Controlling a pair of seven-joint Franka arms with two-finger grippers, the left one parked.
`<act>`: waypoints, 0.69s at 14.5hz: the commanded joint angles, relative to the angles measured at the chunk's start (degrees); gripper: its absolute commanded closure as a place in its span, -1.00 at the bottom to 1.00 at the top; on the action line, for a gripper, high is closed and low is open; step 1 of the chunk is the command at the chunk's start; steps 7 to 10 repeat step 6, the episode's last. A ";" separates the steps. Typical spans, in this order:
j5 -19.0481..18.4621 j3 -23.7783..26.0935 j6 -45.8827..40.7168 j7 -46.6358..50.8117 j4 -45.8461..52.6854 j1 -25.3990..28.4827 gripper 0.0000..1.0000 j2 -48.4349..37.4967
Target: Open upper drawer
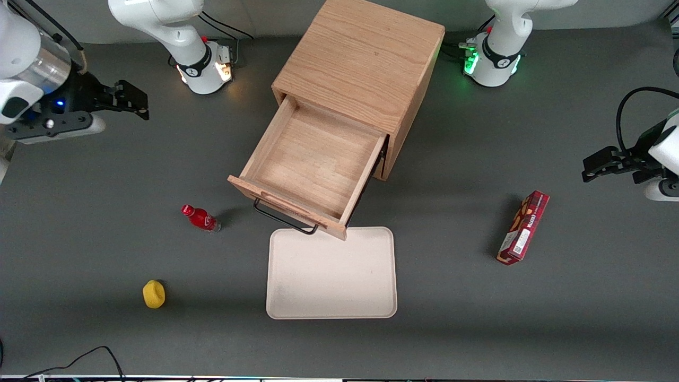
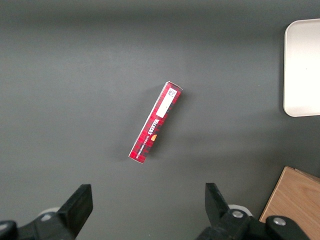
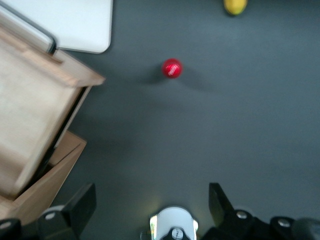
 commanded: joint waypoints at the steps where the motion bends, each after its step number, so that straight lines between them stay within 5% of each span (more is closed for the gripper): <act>1: -1.11 -4.15 8.20 0.65 -16.91 0.16 -1.00 -12.67; 10: -1.82 -7.15 7.67 1.79 -12.96 0.16 -1.00 -10.13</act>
